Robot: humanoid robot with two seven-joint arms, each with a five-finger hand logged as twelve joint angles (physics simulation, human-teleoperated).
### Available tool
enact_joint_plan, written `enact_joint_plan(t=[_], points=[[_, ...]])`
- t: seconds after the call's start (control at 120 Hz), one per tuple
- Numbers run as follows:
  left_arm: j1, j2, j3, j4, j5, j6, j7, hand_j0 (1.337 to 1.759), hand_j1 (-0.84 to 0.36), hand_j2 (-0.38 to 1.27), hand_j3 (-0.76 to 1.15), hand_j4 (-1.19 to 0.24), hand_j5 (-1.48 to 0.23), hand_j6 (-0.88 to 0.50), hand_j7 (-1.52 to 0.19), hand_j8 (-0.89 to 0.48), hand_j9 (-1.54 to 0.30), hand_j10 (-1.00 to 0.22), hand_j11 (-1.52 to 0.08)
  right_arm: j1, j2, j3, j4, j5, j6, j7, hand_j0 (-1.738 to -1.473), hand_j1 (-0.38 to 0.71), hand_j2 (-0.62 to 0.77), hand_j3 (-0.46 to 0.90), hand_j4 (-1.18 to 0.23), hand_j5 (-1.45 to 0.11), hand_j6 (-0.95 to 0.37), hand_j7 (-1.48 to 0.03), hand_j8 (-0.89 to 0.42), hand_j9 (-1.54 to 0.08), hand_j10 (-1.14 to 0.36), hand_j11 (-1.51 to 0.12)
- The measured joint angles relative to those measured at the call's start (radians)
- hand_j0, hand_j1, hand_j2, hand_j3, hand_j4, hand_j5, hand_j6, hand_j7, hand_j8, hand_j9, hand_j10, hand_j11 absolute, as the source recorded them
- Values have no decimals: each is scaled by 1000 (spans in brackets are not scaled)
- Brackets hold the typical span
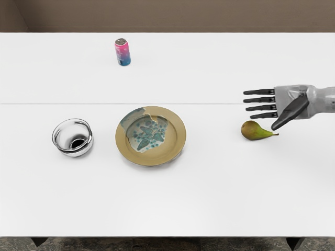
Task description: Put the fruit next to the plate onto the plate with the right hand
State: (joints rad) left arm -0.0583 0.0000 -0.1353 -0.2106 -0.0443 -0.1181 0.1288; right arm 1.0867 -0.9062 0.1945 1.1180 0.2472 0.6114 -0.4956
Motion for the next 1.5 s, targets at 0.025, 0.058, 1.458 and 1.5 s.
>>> enact_joint_plan(t=[0.025,0.058,1.458,1.5], points=[[0,0,0,0,0,0,0,1658,348,0,0,-1,-1,-1,-1,-1,-1,-1,-1,0,0,3,0,0,0,0,-1658,-349,0,0,0,0,2,0,1,-1,-1,-2],[0,0,0,0,0,0,0,1658,348,0,0,-1,-1,-1,-1,-1,-1,-1,-1,0,-1,6,0,0,0,0,-1658,-349,0,0,0,0,2,0,2,-1,-1,-2],[0,0,0,0,0,0,0,1658,348,0,0,-1,-1,-1,-1,-1,-1,-1,-1,-106,-13,36,498,-1033,-746,77,-1658,-349,2,0,-5,-1,-7,0,-6,-1,-4,-1],[0,0,0,0,0,0,0,1658,348,0,0,-1,-1,-1,-1,-1,-1,-1,-1,-117,-3,31,501,-1041,-777,79,-1658,-346,1,0,-8,-5,-10,-4,-9,-5,-7,-5]])
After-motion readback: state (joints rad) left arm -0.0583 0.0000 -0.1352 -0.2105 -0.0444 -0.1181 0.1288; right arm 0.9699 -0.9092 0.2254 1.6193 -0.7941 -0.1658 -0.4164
